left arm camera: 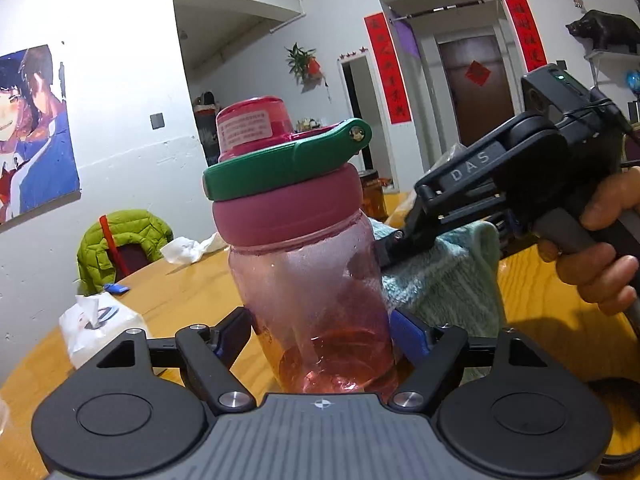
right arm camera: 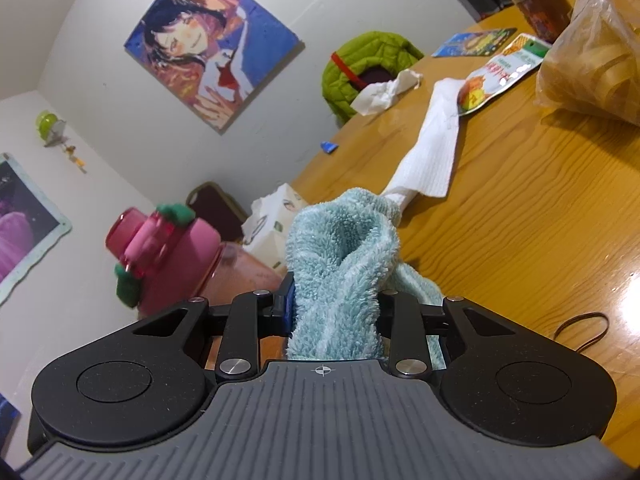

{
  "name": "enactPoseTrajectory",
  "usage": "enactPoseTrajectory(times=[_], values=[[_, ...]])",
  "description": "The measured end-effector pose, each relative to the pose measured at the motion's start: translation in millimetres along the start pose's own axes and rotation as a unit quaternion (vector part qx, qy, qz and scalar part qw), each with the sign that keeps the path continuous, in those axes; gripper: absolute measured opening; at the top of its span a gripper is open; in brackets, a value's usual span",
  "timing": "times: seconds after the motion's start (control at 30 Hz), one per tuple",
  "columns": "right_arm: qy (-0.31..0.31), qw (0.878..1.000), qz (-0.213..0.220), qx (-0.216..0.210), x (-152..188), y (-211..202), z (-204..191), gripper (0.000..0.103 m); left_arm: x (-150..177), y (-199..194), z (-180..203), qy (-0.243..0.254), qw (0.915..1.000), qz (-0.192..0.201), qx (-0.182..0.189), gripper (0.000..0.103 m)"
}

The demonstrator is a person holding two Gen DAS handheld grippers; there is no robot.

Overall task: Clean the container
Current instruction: 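Wipe the bottle body with the towel in the right tool while the left tool turns it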

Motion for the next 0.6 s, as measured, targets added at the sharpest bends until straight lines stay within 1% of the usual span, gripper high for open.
enactPoseTrajectory(times=[0.07, 0.1, 0.17, 0.23, 0.27, 0.3, 0.33, 0.37, 0.43, 0.47, 0.6], values=[[0.003, 1.0, 0.003, 0.003, -0.6, -0.8, 2.1, 0.033, 0.1, 0.6, -0.7, -0.004, 1.0, -0.004, -0.001, 0.078], [0.004, 1.0, 0.004, 0.005, -0.8, -0.9, 2.9, 0.033, -0.6, -0.8, 0.2, -0.003, 0.9999, -0.012, -0.009, 0.08], [0.005, 1.0, 0.007, 0.008, -1.2, -1.1, 4.4, 0.033, -2.0, -6.1, 3.5, 0.004, 0.9989, -0.032, -0.033, 0.095], [0.004, 1.0, 0.008, 0.009, -1.4, -1.2, 4.9, 0.033, -3.0, -14.4, 7.8, 0.016, 0.9967, -0.051, -0.061, 0.096], [0.003, 1.0, 0.008, 0.009, -1.5, -1.3, 5.0, 0.033, -3.8, -18.3, 7.5, 0.015, 0.996, -0.058, -0.066, 0.095], [0.002, 1.0, 0.01, 0.009, -1.6, -1.6, 4.7, 0.033, -4.8, -22.8, 5.5, 0.006, 0.9964, -0.059, -0.061, 0.093], [0.001, 1.0, 0.011, 0.009, -1.5, -1.8, 4.5, 0.033, -6.0, -27.4, 2.9, -0.005, 0.9971, -0.057, -0.05, 0.088], [0.0, 1.0, 0.012, 0.009, -1.3, -1.9, 4.2, 0.033, -8.0, -32.7, 1.1, -0.018, 0.998, -0.052, -0.032, 0.079], [-0.001, 1.0, 0.013, 0.009, -0.9, -2.2, 3.7, 0.033, -10.8, -38.9, 1.2, -0.031, 0.9987, -0.041, -0.002, 0.072], [-0.002, 1.0, 0.013, 0.009, -0.7, -2.1, 3.6, 0.033, -12.1, -41.0, 3.4, -0.03, 0.9988, -0.037, 0.009, 0.07], [-0.003, 1.0, 0.014, 0.007, -0.3, -2.1, 2.8, 0.034, -12.4, -43.0, 19.5, -0.003, 0.999, -0.029, 0.034, 0.072]])
Point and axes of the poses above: each gripper's, at about its wrist camera, not at the fingertips, and y roughly the way its jaws point, z to its right, x to its underside, the point moved 3 cm from there along y, roughly the way its jaws point, and after that the axes turned 5 degrees about y, right-handed, at the moved point
